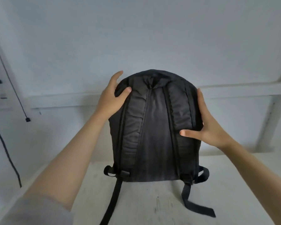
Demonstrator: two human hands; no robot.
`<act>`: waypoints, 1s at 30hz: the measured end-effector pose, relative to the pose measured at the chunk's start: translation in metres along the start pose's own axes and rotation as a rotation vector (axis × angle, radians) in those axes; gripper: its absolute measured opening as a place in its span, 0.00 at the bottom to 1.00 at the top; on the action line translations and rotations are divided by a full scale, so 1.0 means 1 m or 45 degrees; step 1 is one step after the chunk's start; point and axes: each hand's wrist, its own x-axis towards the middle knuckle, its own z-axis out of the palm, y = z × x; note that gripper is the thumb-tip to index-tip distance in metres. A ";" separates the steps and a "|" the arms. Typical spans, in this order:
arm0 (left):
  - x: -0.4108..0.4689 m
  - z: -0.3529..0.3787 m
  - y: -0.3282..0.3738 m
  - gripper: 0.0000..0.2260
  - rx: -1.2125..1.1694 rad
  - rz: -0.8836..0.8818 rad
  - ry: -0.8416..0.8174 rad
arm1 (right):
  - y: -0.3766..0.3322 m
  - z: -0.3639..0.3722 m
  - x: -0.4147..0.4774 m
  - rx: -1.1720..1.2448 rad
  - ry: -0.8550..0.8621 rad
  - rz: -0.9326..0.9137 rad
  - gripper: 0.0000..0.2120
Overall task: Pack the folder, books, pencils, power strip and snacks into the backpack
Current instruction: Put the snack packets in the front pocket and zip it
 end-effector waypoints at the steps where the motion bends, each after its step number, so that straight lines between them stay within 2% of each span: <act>1: -0.004 -0.001 -0.007 0.27 -0.107 -0.068 -0.026 | 0.004 0.002 0.003 0.026 0.021 0.010 0.55; 4: -0.033 0.002 -0.036 0.41 -0.436 -0.100 -0.058 | 0.016 0.006 0.009 0.048 0.101 -0.036 0.51; 6: -0.056 0.010 -0.054 0.53 -0.402 -0.041 -0.110 | 0.028 0.013 0.005 0.007 0.172 -0.080 0.48; 8: -0.076 0.022 -0.064 0.59 -0.260 0.000 -0.113 | 0.038 0.023 -0.002 -0.071 0.285 -0.136 0.46; 9: -0.085 0.028 -0.065 0.58 -0.175 0.019 -0.063 | 0.041 0.029 -0.006 -0.125 0.344 -0.172 0.44; 12: -0.098 0.041 -0.062 0.48 0.015 0.106 0.148 | 0.043 0.042 -0.009 -0.324 0.485 -0.312 0.35; 15: -0.100 0.050 -0.053 0.36 0.094 0.237 0.265 | 0.038 0.045 -0.006 -0.348 0.530 -0.345 0.32; 17: -0.095 0.050 -0.044 0.33 0.115 0.290 0.295 | 0.034 0.040 -0.001 -0.342 0.533 -0.331 0.29; 21: -0.074 0.047 -0.039 0.32 0.155 0.301 0.245 | 0.034 0.023 0.015 -0.341 0.452 -0.255 0.26; 30: -0.031 0.061 -0.077 0.30 0.174 0.055 -0.008 | 0.066 0.026 0.052 -0.320 0.198 0.102 0.26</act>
